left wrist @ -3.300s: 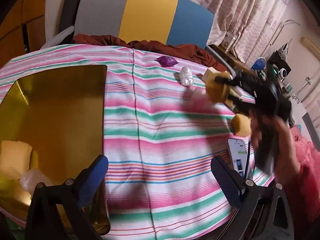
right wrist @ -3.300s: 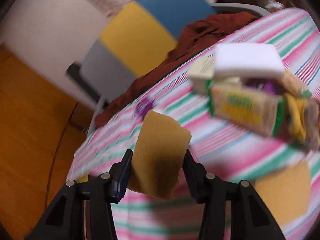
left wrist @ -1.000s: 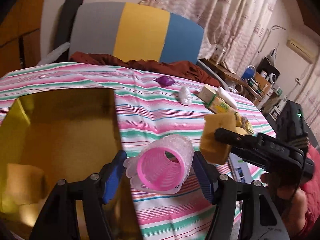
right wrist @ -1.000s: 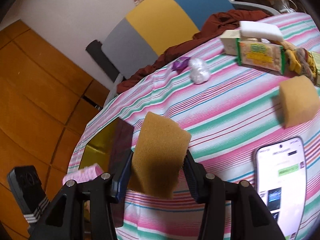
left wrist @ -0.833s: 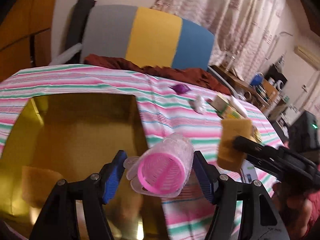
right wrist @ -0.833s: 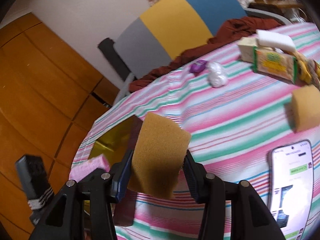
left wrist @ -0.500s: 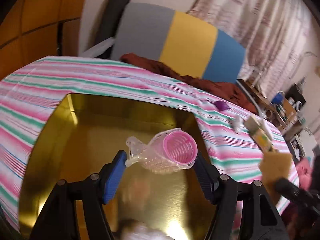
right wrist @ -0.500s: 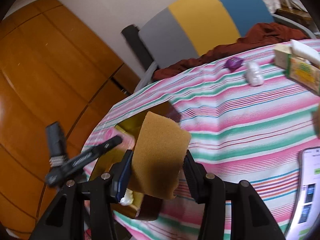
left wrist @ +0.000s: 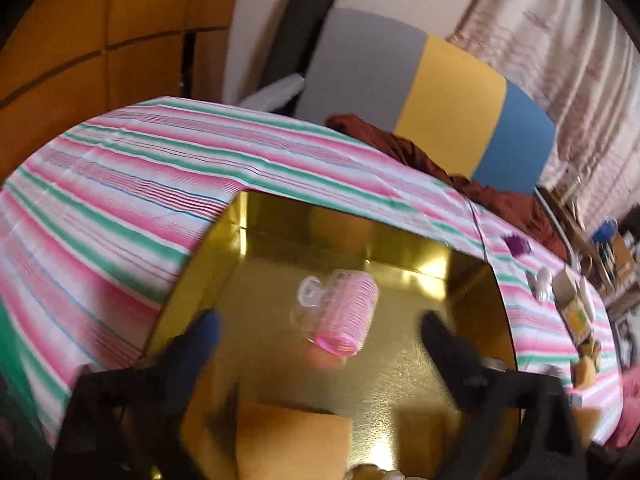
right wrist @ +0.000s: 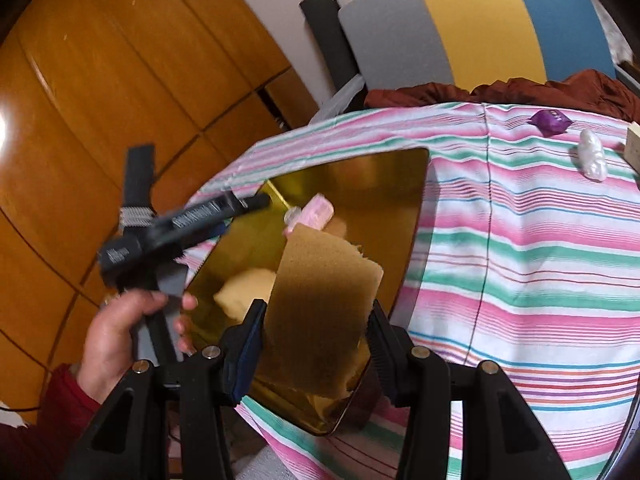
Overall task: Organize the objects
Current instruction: 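Carry both items to the tray and release the roller from the left tool, then lower the yellow sponge into the tray and open the right tool, then move both tools back toward the remaining items, then grasp the yellow cloth bundle with the right tool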
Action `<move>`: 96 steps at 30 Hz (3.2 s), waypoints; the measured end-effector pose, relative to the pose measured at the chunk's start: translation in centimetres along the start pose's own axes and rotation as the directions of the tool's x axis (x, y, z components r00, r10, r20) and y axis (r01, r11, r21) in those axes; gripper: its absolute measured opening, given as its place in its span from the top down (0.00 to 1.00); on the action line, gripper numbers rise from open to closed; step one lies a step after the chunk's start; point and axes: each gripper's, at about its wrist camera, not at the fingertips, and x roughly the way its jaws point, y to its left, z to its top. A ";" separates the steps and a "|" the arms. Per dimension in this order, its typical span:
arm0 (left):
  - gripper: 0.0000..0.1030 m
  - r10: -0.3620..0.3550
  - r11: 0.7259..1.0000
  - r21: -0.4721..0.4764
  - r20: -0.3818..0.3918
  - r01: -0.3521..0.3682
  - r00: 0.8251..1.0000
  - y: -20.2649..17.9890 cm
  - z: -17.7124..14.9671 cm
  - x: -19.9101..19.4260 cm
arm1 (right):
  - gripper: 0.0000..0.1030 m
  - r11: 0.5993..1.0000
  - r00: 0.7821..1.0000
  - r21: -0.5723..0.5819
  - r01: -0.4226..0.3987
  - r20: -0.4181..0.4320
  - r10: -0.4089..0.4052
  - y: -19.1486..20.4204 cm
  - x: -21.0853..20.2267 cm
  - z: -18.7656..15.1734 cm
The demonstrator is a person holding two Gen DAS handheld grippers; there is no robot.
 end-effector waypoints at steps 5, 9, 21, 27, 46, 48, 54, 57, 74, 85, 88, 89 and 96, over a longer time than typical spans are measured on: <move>0.00 0.013 1.000 -0.022 0.031 -0.012 0.999 -0.1 -0.7 -1.6 | 0.48 0.996 0.998 -0.066 0.053 -0.019 -0.054 1.1 0.3 -0.7; 0.00 -0.003 0.999 -0.032 0.023 0.003 1.000 -0.6 -0.9 -2.1 | 0.46 0.992 0.996 -0.084 0.091 -0.018 -0.092 1.4 0.2 -0.7; 0.00 -0.030 0.998 -0.050 0.056 0.033 0.998 -1.9 -2.1 -4.8 | 0.46 0.992 0.992 -0.051 0.118 0.038 -0.116 0.1 -1.6 -0.2; 0.00 -0.082 0.997 0.001 0.049 0.082 0.995 -4.7 -2.6 -5.2 | 0.46 0.989 0.986 0.015 0.150 0.068 -0.151 -2.1 -3.2 0.1; 0.00 -0.296 0.905 0.278 -0.129 0.322 0.946 -19.3 -7.4 -4.4 | 0.46 0.826 0.859 0.378 0.418 0.130 -0.495 -19.2 -15.1 -3.2; 0.00 -0.311 0.889 0.303 -0.152 0.344 0.938 -20.8 -8.1 -4.2 | 0.46 0.789 0.833 0.430 0.439 0.135 -0.537 -22.1 -17.0 -3.6; 0.00 -0.316 0.874 0.317 -0.204 0.368 0.927 -23.3 -9.6 -3.5 | 0.46 0.731 0.830 0.569 0.376 0.145 -0.539 -29.6 -19.4 -3.6; 0.00 -0.303 0.871 0.334 -0.212 0.360 0.929 -23.8 -10.1 -3.5 | 0.46 0.728 0.865 0.601 0.330 0.117 -0.488 -31.3 -18.1 -3.4; 0.00 -0.303 0.855 0.348 -0.267 0.385 0.915 -26.3 -11.6 -2.3 | 0.44 0.711 0.725 0.300 0.637 0.083 -0.684 -32.0 -17.5 3.3; 0.00 -0.295 0.846 0.365 -0.285 0.388 0.912 -27.8 -12.2 -1.7 | 0.61 0.661 0.669 0.221 0.717 0.050 -0.742 -34.1 -15.4 1.7; 0.00 -0.299 0.841 0.370 -0.288 0.394 0.910 -28.6 -12.1 -1.4 | 0.65 0.689 0.691 0.267 0.674 0.101 -0.715 -33.3 -16.5 0.9; 0.00 -0.296 0.840 0.375 -0.291 0.393 0.910 -29.0 -12.0 -1.2 | 0.65 0.704 0.706 0.287 0.649 0.117 -0.698 -33.1 -16.8 0.6; 0.00 -0.319 0.830 0.356 -0.328 0.429 0.889 -31.8 -11.8 0.8 | 0.65 0.744 0.724 0.371 0.556 0.223 -0.653 -30.3 -18.1 -2.9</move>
